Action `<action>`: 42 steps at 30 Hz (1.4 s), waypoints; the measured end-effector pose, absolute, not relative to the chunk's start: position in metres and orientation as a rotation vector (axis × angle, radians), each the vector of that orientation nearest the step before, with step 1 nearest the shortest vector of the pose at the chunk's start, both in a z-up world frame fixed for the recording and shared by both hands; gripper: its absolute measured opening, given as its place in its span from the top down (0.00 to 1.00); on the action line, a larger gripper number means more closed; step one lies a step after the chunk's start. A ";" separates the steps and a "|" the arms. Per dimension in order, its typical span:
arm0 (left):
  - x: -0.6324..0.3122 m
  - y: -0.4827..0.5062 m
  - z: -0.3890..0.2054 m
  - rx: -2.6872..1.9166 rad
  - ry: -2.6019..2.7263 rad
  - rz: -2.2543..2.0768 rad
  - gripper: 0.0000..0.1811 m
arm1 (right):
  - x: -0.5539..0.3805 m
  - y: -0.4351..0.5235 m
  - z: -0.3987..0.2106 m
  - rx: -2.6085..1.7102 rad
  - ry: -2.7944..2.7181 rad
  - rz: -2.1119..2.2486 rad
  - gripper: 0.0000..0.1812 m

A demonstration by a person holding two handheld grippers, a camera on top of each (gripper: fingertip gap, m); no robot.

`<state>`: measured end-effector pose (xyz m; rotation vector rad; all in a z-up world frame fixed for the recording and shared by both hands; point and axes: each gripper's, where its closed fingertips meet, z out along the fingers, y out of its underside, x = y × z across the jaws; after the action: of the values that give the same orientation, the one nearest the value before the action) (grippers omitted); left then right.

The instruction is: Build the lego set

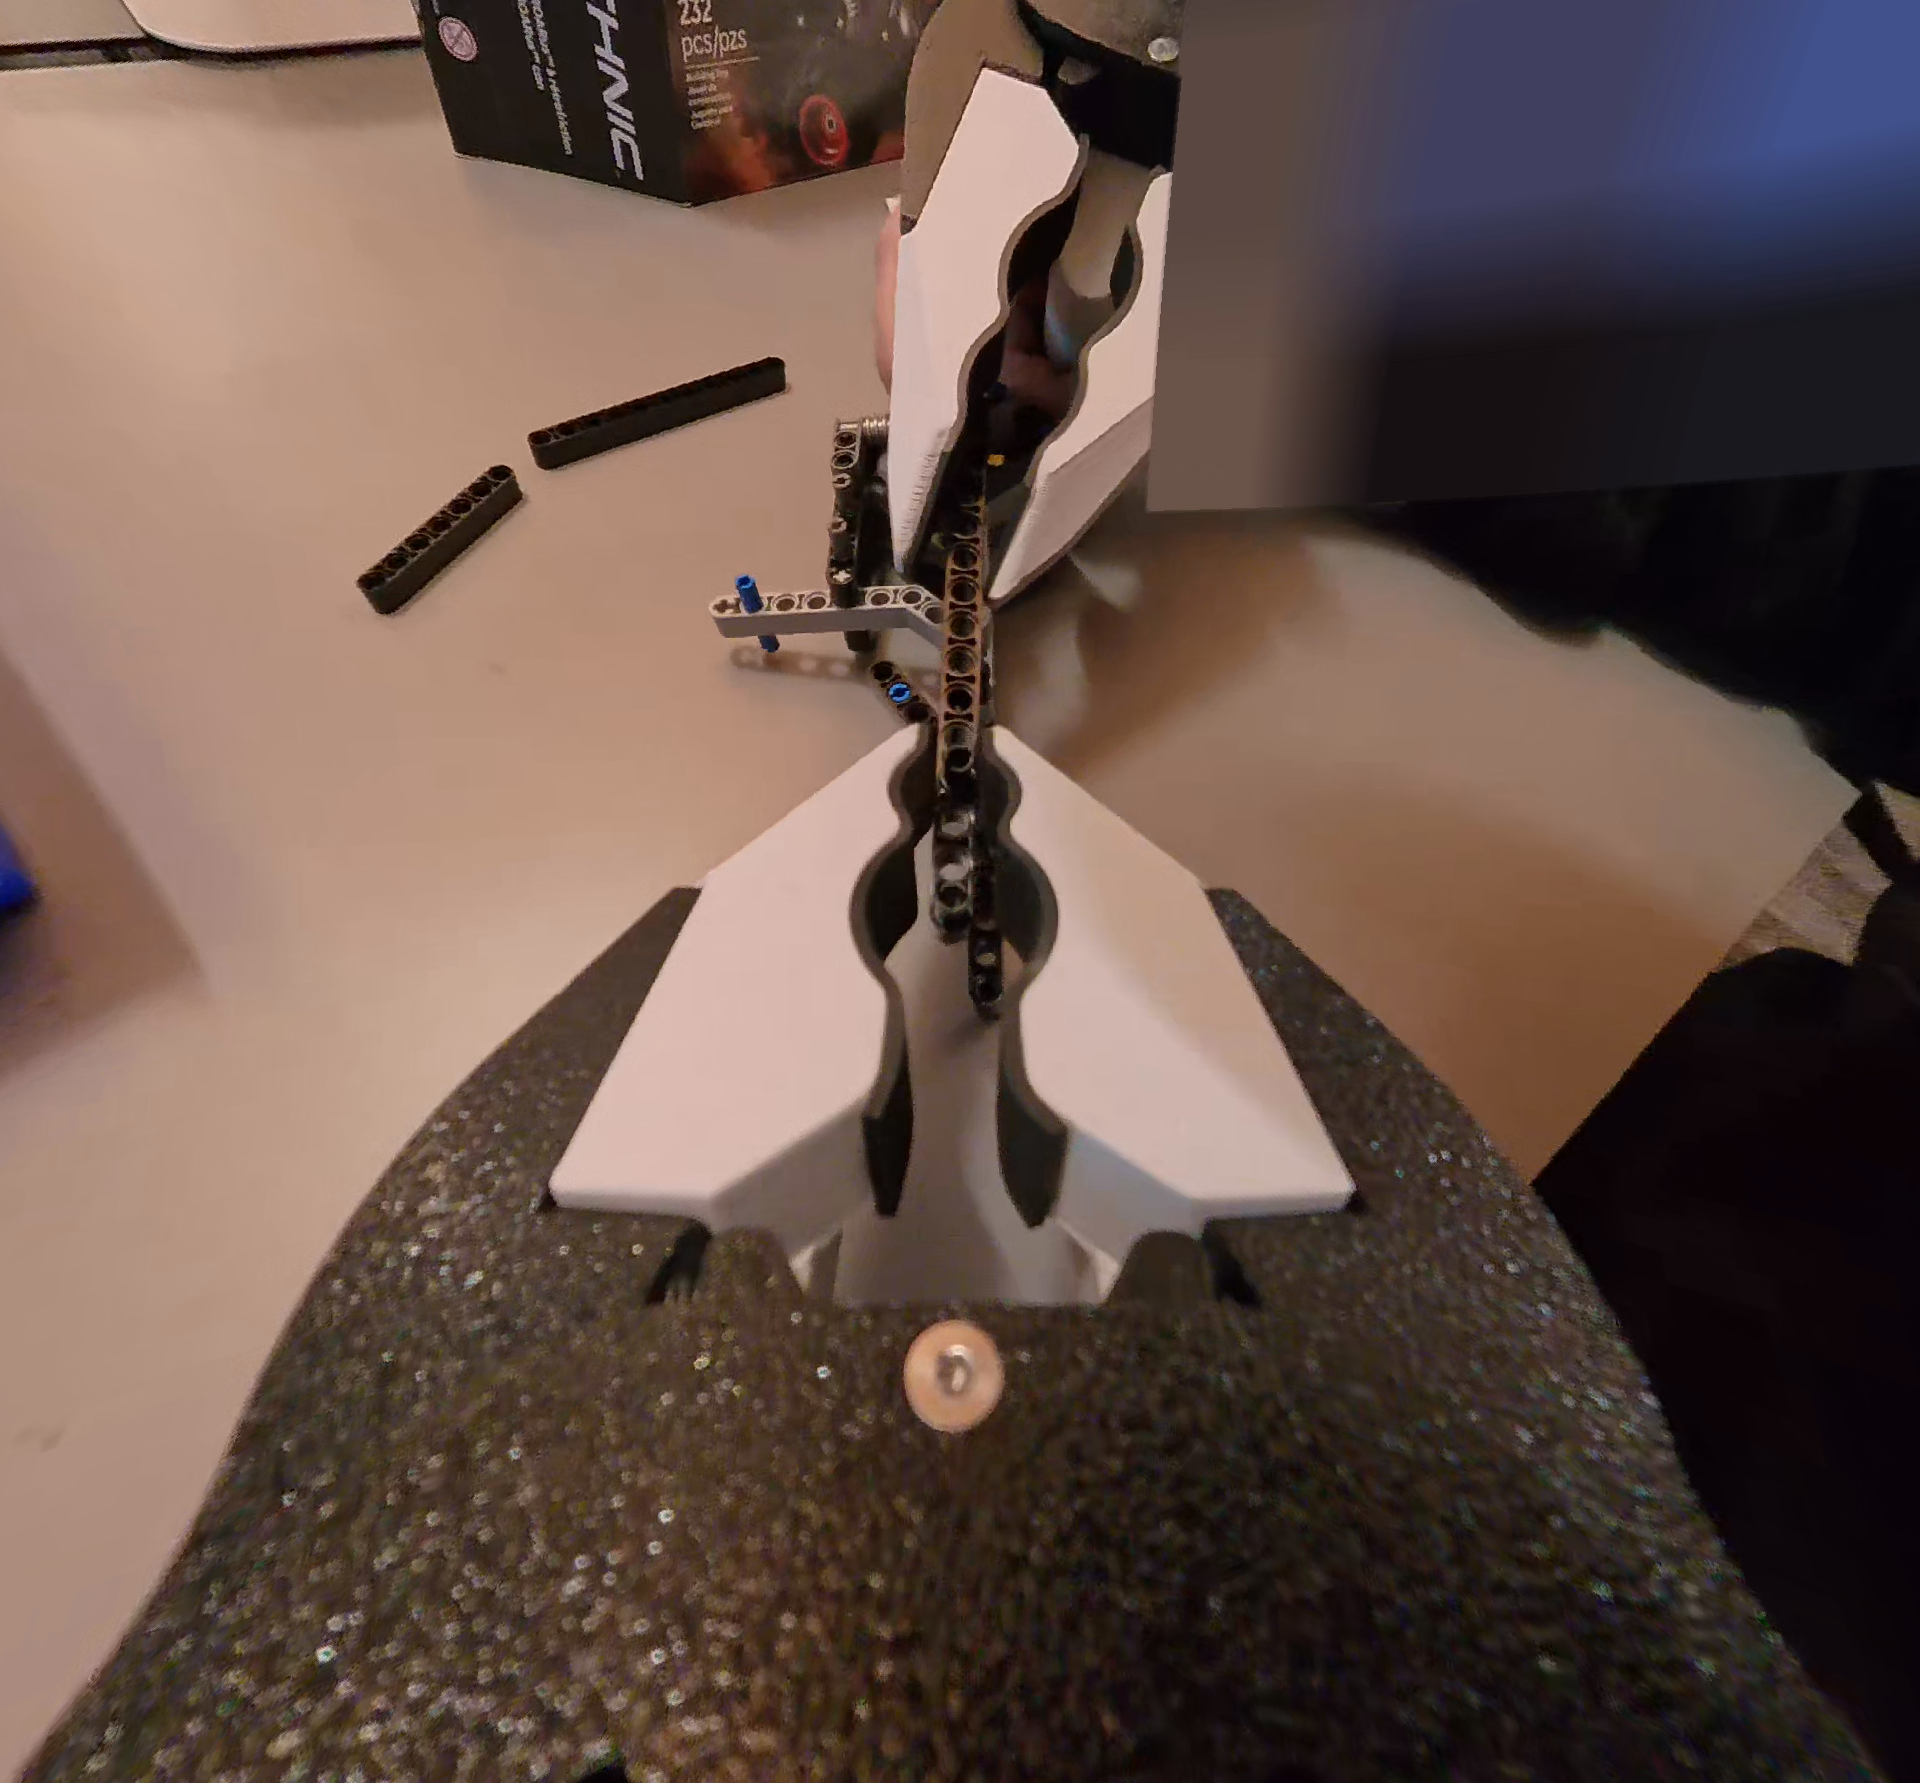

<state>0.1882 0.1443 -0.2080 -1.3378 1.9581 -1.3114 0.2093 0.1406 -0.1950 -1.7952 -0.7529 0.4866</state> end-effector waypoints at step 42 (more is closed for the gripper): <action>0.186 0.143 -0.208 -1.154 2.211 -1.255 0.97 | 0.204 0.133 -0.204 -1.986 -0.749 0.629 0.96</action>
<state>0.1858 0.1431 -0.2080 -1.1541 2.2106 -1.2555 0.2040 0.1332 -0.2036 -1.9864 -0.7486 0.6288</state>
